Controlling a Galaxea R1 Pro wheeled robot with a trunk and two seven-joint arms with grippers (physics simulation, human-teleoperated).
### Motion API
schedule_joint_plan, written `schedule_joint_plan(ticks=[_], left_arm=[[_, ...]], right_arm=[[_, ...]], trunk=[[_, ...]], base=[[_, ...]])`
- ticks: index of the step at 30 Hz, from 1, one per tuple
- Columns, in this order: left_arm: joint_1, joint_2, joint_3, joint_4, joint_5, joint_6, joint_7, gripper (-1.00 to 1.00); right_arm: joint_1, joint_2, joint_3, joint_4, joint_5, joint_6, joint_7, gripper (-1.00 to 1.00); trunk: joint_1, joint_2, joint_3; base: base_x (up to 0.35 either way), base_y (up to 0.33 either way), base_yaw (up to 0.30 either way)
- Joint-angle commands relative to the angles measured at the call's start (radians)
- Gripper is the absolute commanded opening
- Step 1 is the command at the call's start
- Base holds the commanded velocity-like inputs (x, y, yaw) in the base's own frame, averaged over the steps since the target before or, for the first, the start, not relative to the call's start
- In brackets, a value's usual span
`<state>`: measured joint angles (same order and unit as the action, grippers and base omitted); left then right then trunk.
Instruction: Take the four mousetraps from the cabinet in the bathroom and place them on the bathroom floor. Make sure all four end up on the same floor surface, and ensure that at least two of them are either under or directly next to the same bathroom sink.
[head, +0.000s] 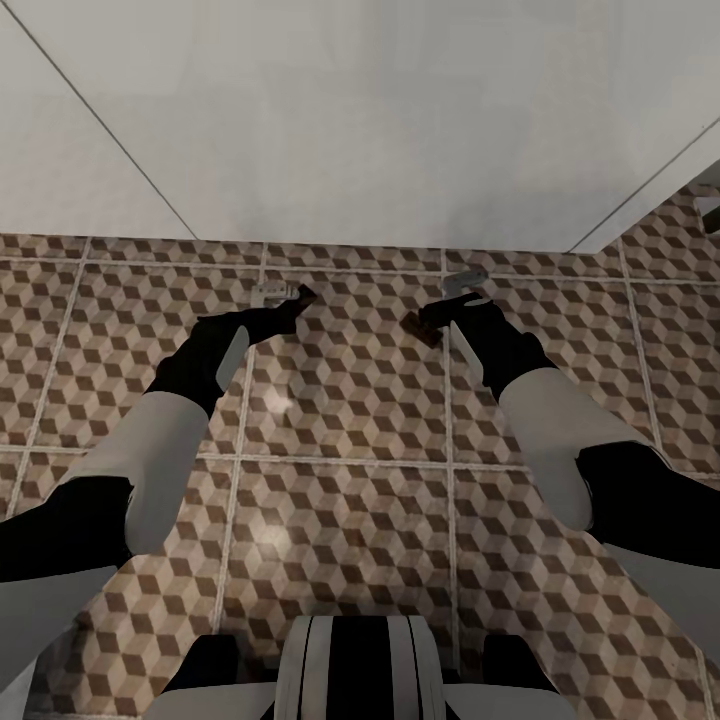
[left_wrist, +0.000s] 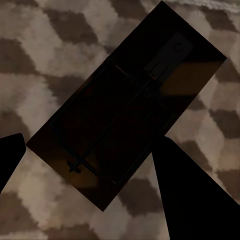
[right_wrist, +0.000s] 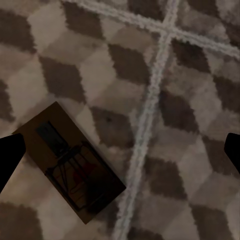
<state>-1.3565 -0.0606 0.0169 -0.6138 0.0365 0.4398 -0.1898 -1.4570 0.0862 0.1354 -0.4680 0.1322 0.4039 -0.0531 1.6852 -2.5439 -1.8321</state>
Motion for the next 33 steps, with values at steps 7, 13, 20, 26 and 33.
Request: schedule_joint_plan(ticks=[7, 13, 20, 26, 33], left_arm=[[0.000, -0.001, 0.002, -0.001, 0.003, 0.007, -0.005, -1.00], [0.000, -0.001, 0.002, -0.001, 0.003, 0.006, -0.005, -1.00], [0.000, -0.001, 0.002, -0.001, 0.003, 0.005, -0.005, -1.00], [0.000, -0.001, 0.002, -0.001, 0.003, 0.005, -0.005, -1.00], [0.000, -0.001, 0.002, 0.017, 0.003, 0.004, -0.005, -1.00]], right_arm=[[0.000, 0.000, 0.004, -0.001, 0.007, 0.007, -0.002, 1.00], [0.000, 0.000, 0.004, -0.001, 0.007, 0.007, -0.002, 1.00], [0.000, 0.000, 0.004, 0.000, 0.007, 0.007, -0.002, 1.00], [0.000, 0.000, 0.004, 0.000, 0.007, 0.007, -0.002, 1.00], [0.001, 0.000, 0.004, -0.001, 0.007, 0.007, -0.002, 1.00]], trunk=[[0.000, 0.000, 0.000], [0.000, 0.000, 0.000], [0.000, 0.000, 0.000], [0.000, 0.000, 0.000], [0.000, 0.000, 0.000]], base=[[0.025, 0.000, 0.000], [0.112, 0.000, 0.000], [0.019, 0.000, 0.000], [0.002, 0.000, 0.000], [0.000, 0.000, 0.000]])
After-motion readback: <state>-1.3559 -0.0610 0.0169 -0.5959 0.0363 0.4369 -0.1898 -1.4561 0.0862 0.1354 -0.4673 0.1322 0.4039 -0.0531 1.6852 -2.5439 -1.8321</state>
